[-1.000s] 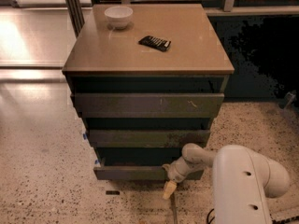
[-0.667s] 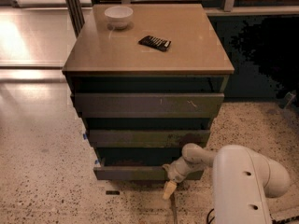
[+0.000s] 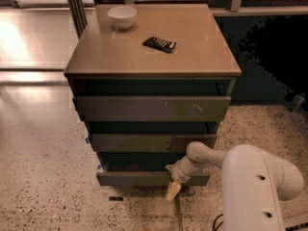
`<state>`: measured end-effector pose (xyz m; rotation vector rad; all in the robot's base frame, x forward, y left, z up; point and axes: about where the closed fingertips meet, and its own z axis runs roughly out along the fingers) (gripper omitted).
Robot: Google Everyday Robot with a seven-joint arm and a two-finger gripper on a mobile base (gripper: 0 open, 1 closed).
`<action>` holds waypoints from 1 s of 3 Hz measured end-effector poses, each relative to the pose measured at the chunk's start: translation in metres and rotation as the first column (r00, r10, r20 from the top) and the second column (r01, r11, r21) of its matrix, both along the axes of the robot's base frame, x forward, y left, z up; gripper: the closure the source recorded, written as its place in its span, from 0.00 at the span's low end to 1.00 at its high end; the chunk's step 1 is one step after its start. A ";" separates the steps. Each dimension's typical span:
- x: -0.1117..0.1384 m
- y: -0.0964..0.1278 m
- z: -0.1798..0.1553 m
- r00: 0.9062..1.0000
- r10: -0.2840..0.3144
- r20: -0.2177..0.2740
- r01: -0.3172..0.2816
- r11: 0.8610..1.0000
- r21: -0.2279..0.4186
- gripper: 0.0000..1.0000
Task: Open bottom drawer
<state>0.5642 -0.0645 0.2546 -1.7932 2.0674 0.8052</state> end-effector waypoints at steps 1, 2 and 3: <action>0.007 -0.009 -0.014 1.000 -0.023 0.002 0.023 1.000 -0.002 0.00; 0.018 -0.038 -0.064 0.997 -0.073 -0.030 0.073 0.997 -0.009 0.00; 0.016 -0.038 -0.064 0.997 -0.073 -0.036 0.073 0.997 -0.004 0.00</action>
Offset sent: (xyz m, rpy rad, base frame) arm 0.0366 -0.0492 -0.0739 -0.0333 -0.0028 -0.1099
